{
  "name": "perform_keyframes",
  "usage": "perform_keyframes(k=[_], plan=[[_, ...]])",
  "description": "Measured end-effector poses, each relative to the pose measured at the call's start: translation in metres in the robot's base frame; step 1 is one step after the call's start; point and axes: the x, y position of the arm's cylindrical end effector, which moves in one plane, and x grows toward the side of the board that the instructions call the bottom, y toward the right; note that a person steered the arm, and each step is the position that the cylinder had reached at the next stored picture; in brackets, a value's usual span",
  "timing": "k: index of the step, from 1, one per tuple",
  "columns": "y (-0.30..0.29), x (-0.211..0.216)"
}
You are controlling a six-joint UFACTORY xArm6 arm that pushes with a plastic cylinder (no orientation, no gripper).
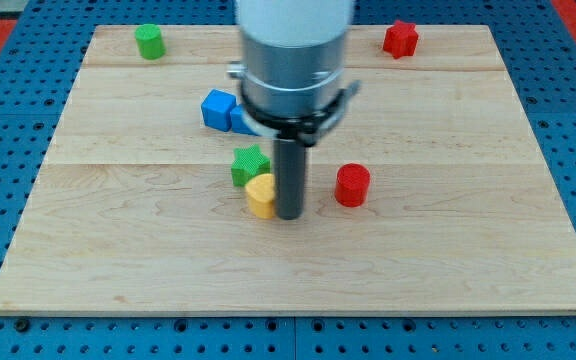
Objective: Move the green star below the blue triangle
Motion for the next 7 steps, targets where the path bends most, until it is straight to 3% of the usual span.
perform_keyframes(k=[2, 3, 5, 7], plan=[[-0.095, 0.0], [-0.089, 0.0], [-0.001, 0.015], [-0.013, -0.013]])
